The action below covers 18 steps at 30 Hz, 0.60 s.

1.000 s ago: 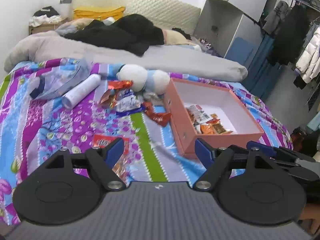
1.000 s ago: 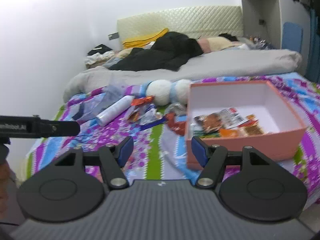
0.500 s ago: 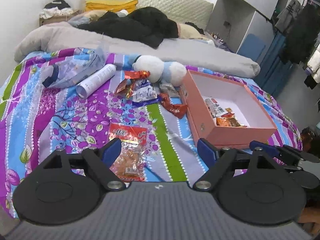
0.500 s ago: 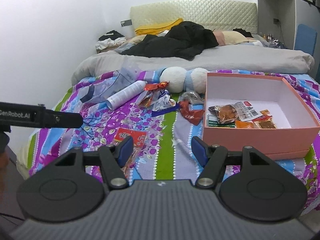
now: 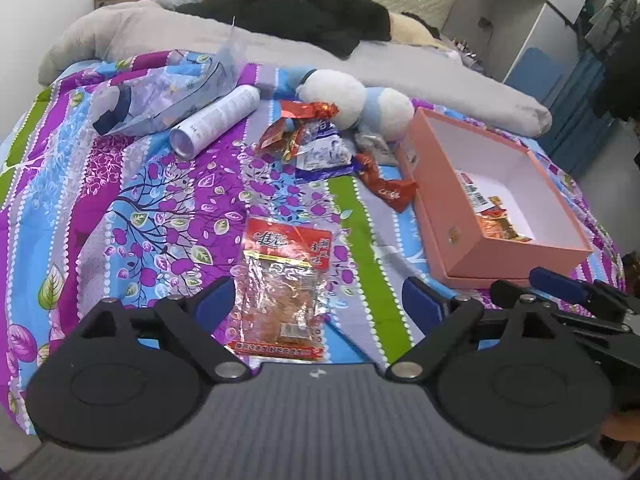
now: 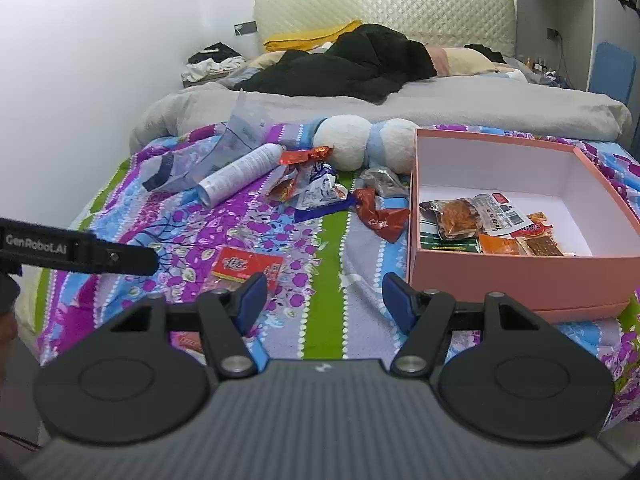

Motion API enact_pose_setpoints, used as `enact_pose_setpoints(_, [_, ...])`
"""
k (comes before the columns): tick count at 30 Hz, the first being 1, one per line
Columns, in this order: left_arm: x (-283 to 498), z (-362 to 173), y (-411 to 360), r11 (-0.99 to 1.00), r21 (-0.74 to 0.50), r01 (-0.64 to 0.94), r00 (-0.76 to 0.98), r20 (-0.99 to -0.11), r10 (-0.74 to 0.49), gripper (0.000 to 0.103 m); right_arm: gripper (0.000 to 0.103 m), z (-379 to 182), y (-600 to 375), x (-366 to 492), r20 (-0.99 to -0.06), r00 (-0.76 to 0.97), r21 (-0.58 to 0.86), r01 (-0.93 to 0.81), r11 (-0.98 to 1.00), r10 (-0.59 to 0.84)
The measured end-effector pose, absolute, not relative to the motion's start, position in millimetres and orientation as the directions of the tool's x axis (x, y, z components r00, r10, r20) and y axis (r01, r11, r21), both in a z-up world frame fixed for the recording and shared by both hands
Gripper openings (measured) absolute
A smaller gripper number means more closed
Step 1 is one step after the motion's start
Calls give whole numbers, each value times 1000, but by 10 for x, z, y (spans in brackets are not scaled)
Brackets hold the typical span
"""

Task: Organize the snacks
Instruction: 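Grasp red-header snack pack with left gripper while right reaches red wrapper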

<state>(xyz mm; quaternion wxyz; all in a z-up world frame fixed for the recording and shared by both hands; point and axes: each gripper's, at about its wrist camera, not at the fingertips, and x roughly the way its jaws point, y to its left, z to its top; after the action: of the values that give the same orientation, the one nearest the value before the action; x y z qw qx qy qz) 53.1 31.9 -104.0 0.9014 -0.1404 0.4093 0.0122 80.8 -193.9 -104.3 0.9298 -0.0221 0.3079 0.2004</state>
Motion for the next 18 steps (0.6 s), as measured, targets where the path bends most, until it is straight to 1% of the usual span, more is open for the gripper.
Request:
enact_pose_setpoints(2, [603, -1106, 341, 960, -242, -143, 655, -750, -91, 97, 65, -1080, -1919, 878, -591, 726, 75, -384, 920, 352])
enact_pose_setpoints(7, [778, -1346, 391, 961, -215, -174, 615, -786, -64, 97, 65, -1162, -1856, 1051, -594, 733, 50, -377, 925, 331])
enact_pose_setpoints(9, [850, -1453, 412, 964, -197, -180, 598, -800, -52, 97, 65, -1159, -1844, 1088, -574, 752, 44, -366, 929, 324])
enact_pose_setpoints(12, [952, -1606, 461, 959, -210, -188, 578, -813, -65, 97, 65, -1163, -1803, 1162, -560, 767, 26, -363, 931, 314])
enact_pose_setpoints(16, [1105, -1808, 480, 959, -222, -173, 558, -825, -90, 97, 65, -1230, -1710, 1323, -575, 758, 5, -373, 928, 308])
enact_pose_setpoints(18, [1184, -1907, 477, 961, -228, -159, 549, -829, -105, 97, 60, -1264, -1637, 1399, -580, 758, -13, -375, 927, 299])
